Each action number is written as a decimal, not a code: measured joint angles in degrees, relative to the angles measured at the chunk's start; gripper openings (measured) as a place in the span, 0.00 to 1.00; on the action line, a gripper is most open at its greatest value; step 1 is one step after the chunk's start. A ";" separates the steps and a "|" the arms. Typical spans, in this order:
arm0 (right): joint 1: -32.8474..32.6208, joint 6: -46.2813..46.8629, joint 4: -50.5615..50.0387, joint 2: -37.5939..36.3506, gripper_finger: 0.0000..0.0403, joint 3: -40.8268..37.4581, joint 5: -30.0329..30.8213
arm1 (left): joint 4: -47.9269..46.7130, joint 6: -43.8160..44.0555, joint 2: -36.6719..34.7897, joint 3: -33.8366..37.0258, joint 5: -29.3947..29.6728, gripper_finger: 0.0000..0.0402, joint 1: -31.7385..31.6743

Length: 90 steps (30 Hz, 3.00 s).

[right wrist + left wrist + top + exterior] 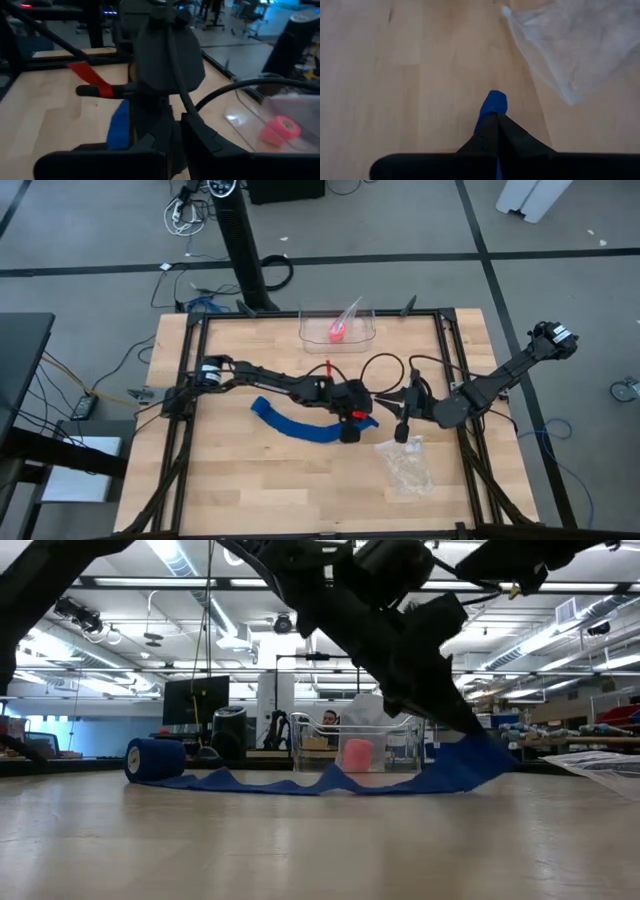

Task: Roll bandage
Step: Roll the blue bandage

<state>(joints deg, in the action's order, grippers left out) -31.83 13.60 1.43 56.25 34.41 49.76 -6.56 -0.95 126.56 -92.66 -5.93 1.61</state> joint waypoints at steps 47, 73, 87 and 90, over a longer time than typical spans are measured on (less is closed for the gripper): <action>0.45 21.36 -7.59 23.12 0.01 -0.02 -12.49 | 2.26 15.20 -24.03 21.16 10.92 0.01 6.40; 13.20 26.31 -13.83 31.61 0.00 0.07 -23.48 | 19.38 47.47 -48.13 54.40 45.78 0.00 35.25; 7.81 34.84 -16.95 31.25 0.03 -0.04 -19.90 | 9.89 71.14 -48.08 54.38 69.19 0.00 45.26; 6.77 34.84 -16.78 30.19 0.05 -0.04 -19.76 | 3.90 79.59 -48.08 54.38 70.58 0.00 47.54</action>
<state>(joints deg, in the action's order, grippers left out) -25.06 48.45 -15.35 86.44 34.37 30.00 -2.65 78.64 78.48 -38.28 64.65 49.15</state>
